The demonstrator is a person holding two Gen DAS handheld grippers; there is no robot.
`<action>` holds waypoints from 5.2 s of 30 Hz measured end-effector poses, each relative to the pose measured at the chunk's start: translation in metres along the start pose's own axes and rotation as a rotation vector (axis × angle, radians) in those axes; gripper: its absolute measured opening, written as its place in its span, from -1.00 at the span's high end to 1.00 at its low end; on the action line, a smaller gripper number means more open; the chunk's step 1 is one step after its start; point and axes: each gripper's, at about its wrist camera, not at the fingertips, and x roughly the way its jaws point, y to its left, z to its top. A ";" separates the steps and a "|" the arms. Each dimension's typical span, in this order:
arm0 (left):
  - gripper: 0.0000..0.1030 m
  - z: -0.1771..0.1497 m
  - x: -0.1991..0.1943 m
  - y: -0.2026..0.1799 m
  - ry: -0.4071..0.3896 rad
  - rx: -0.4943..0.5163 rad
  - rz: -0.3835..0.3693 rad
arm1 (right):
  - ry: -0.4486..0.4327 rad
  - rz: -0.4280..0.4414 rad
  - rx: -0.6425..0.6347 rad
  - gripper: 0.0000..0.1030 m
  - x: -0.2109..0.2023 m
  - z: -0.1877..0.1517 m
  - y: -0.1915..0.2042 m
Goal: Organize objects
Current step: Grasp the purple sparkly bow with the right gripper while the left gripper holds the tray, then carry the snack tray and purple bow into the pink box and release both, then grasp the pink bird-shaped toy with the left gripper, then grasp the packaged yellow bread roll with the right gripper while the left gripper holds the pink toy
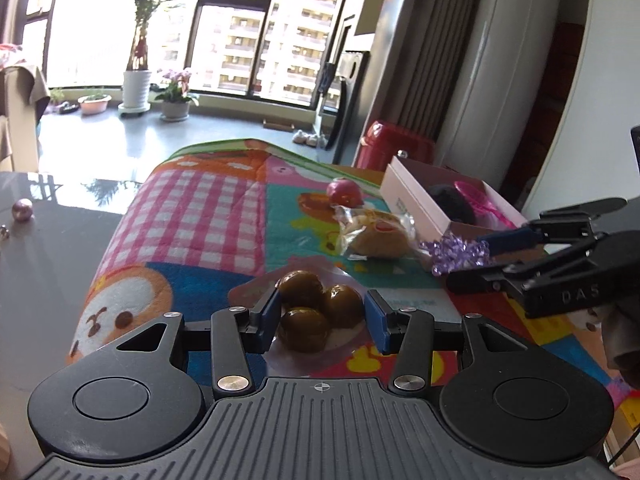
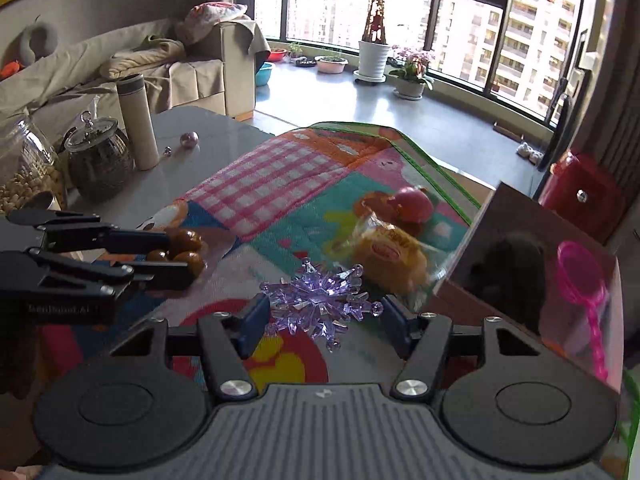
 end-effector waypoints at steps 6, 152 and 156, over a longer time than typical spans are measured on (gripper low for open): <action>0.02 -0.002 0.011 -0.054 0.049 0.095 -0.100 | -0.009 -0.124 0.117 -0.19 -0.040 -0.066 -0.033; -0.10 -0.064 0.031 -0.071 0.073 0.133 0.064 | -0.096 -0.306 0.354 -1.00 -0.019 -0.161 -0.035; -0.10 -0.065 0.031 -0.074 0.067 0.140 0.076 | -0.112 -0.311 0.348 -1.00 -0.020 -0.165 -0.032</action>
